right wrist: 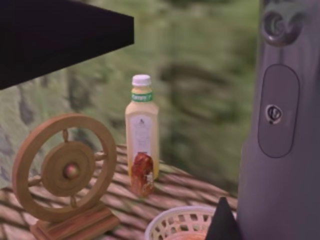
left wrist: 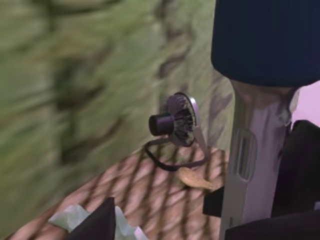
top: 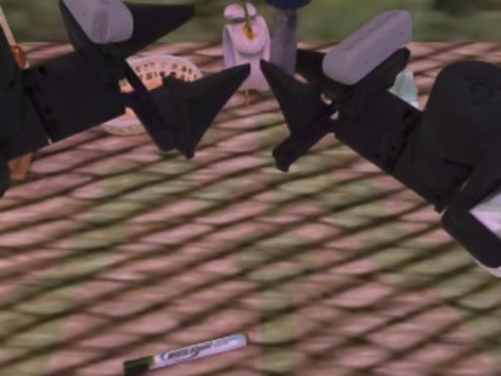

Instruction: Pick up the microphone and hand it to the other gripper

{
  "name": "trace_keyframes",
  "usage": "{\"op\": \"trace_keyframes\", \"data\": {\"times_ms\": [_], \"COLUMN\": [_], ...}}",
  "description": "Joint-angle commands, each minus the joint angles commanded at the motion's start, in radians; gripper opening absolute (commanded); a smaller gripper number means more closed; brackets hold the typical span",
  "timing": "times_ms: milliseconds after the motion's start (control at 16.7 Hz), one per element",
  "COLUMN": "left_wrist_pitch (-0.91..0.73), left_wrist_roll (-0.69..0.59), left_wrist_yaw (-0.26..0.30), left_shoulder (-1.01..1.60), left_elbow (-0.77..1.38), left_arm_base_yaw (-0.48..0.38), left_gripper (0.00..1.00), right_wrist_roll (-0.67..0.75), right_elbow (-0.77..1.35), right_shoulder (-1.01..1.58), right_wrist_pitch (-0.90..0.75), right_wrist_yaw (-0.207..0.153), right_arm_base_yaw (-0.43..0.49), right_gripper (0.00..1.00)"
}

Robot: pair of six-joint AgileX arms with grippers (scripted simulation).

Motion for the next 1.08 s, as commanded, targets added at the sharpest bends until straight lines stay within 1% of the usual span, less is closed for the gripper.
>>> {"op": "trace_keyframes", "data": {"times_ms": [420, 540, 720, 1080], "left_wrist_pitch": [0.051, 0.055, 0.055, 0.055], "left_wrist_roll": [-0.002, -0.003, -0.003, -0.003], "left_wrist_yaw": [-0.154, -0.173, -0.174, -0.174], "left_shoulder": [0.268, 0.295, 0.295, 0.295], "left_elbow": [0.217, 0.242, 0.243, 0.243], "left_arm_base_yaw": [-0.159, -0.179, -0.180, -0.180], "left_gripper": [1.00, 1.00, 1.00, 0.55], "right_wrist_roll": [0.000, 0.000, 0.000, 0.000], "right_elbow": [0.000, 0.000, 0.000, 0.000], "right_shoulder": [0.000, 0.000, 0.000, 0.000], "right_wrist_pitch": [0.000, 0.000, 0.000, 0.000], "right_wrist_yaw": [0.000, 0.000, 0.000, 0.000], "right_arm_base_yaw": [0.000, 0.000, 0.000, 0.000], "right_gripper": [0.00, 0.00, 0.00, 0.00]}}
